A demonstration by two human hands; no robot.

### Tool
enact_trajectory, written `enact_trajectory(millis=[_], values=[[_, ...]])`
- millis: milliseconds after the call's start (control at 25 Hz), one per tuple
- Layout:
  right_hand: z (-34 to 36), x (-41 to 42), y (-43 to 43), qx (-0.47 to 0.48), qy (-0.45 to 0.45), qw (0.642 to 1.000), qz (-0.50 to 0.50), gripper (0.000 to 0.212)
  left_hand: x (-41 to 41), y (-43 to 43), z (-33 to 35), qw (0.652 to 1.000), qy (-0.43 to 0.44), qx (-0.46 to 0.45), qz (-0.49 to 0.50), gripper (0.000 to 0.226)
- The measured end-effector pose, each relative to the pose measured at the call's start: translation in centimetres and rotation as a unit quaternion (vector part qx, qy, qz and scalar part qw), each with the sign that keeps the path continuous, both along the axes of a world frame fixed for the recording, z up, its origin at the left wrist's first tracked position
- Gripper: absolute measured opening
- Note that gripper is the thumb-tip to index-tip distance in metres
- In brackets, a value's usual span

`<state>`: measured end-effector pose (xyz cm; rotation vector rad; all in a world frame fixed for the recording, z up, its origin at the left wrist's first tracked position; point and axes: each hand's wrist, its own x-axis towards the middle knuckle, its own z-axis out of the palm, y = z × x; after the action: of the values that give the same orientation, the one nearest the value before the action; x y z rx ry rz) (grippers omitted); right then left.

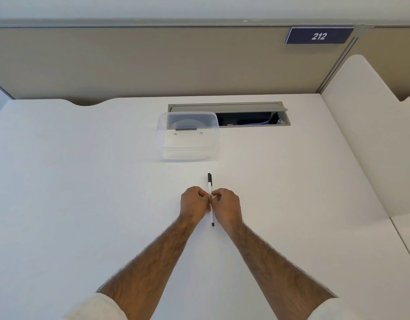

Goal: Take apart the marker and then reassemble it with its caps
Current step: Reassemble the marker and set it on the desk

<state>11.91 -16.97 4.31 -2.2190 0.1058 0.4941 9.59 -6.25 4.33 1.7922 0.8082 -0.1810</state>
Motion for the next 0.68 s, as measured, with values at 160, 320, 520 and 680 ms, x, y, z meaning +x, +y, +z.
enact_trajectory(millis=[160,320,520,680], values=[[-0.17,0.12,0.33,-0.026,-0.004,1.0,0.008,0.03,0.29,-0.23,-0.18,1.0,0.011,0.025,-0.004,0.01],[-0.26,0.32,0.52,-0.048,-0.007,0.999,0.014,0.027,0.51,-0.3,0.02,0.997,0.013,0.068,-0.037,0.014],[0.07,0.19,0.61,-0.049,0.0,0.999,0.016,0.028,0.39,-0.06,0.2,0.994,0.018,0.092,-0.054,0.016],[0.21,-0.05,0.55,-0.045,-0.011,0.999,0.024,0.023,0.21,-0.07,0.28,0.992,0.018,0.102,-0.066,0.014]])
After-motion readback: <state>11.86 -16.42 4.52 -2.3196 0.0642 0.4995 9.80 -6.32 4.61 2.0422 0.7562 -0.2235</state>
